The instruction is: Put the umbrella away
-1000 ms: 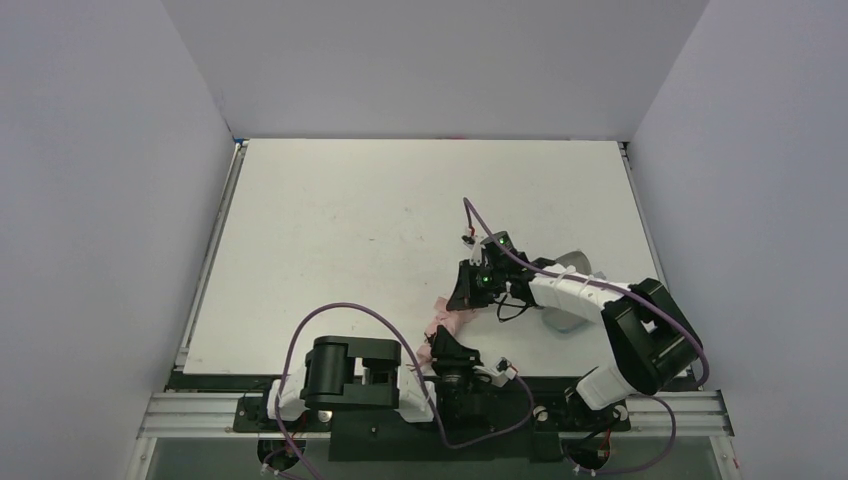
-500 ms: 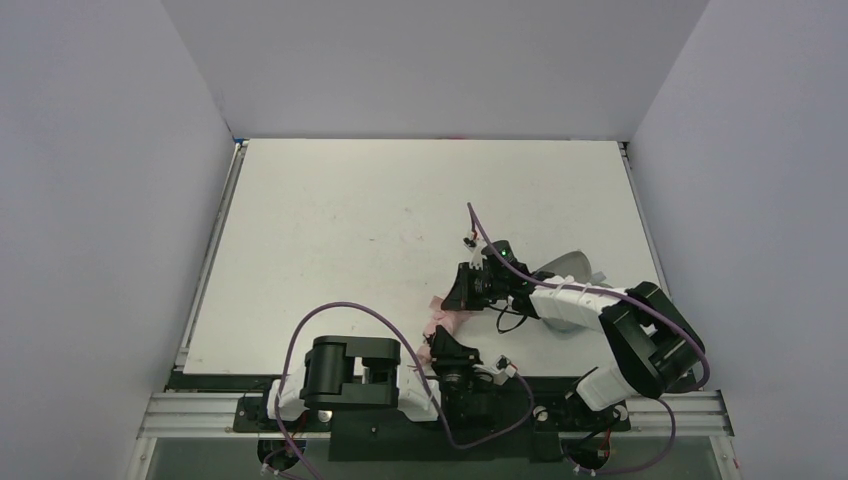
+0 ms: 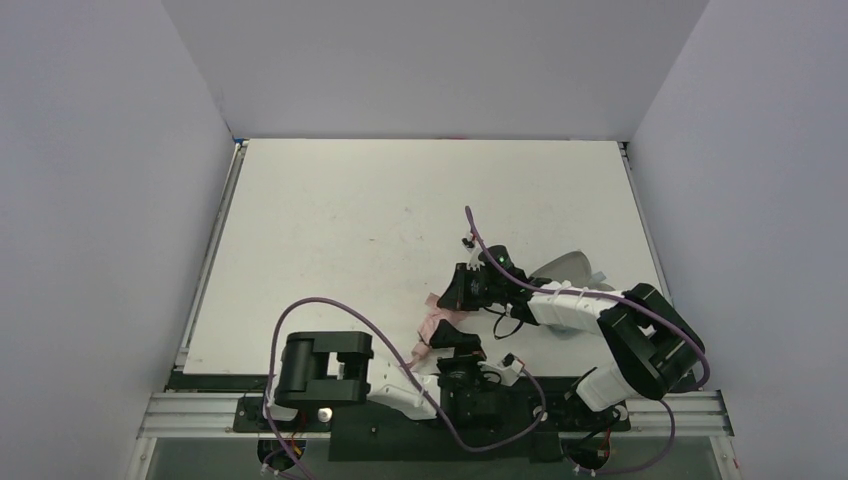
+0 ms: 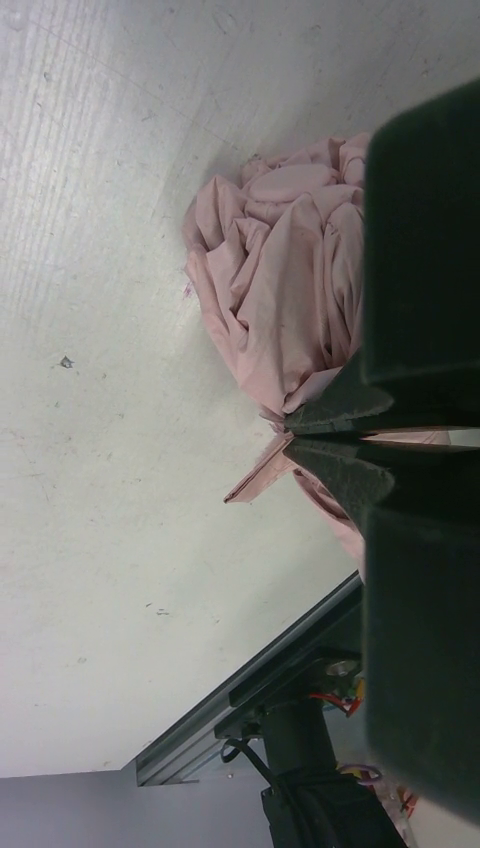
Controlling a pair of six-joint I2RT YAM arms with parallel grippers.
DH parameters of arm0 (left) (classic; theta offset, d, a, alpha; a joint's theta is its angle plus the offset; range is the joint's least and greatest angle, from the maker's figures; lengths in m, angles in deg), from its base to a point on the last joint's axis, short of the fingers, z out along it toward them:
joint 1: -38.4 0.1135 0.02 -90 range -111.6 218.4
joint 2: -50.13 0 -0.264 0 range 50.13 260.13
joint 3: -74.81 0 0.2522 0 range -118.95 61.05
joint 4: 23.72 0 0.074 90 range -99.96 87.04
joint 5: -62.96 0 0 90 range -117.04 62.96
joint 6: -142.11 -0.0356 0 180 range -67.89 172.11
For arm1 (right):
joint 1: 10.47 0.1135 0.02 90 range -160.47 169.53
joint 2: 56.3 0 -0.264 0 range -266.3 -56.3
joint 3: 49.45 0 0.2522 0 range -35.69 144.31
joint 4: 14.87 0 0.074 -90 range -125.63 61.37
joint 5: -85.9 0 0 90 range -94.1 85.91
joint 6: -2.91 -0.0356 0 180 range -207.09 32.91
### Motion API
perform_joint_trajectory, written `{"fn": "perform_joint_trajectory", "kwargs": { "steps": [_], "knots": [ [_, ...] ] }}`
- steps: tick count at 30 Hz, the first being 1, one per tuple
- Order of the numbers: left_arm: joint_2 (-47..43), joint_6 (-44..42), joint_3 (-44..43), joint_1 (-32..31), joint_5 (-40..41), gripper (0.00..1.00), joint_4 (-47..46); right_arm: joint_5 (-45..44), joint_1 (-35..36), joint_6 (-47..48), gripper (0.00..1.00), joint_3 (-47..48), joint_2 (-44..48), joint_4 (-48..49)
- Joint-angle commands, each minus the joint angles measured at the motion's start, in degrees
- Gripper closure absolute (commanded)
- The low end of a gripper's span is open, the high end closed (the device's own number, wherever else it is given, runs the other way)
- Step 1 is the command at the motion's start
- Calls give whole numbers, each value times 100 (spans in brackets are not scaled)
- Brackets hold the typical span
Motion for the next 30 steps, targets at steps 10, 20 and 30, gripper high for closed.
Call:
{"fn": "perform_joint_trajectory", "kwargs": {
  "steps": [10, 20, 30],
  "knots": [
    [-3026, 1900, 774, 581, -3114, 3, 769, -1062, 67, 345, 100, -415, -341, -1107],
    [-3905, 2794, 2094, 2315, -5359, 3, -862, -1058, 123, 341, 100, -329, -337, -1154],
    [-2989, 3009, 2400, 2897, -6209, 31, -1976, -1055, 138, 331, 100, -274, -301, -1195]
  ]
}}
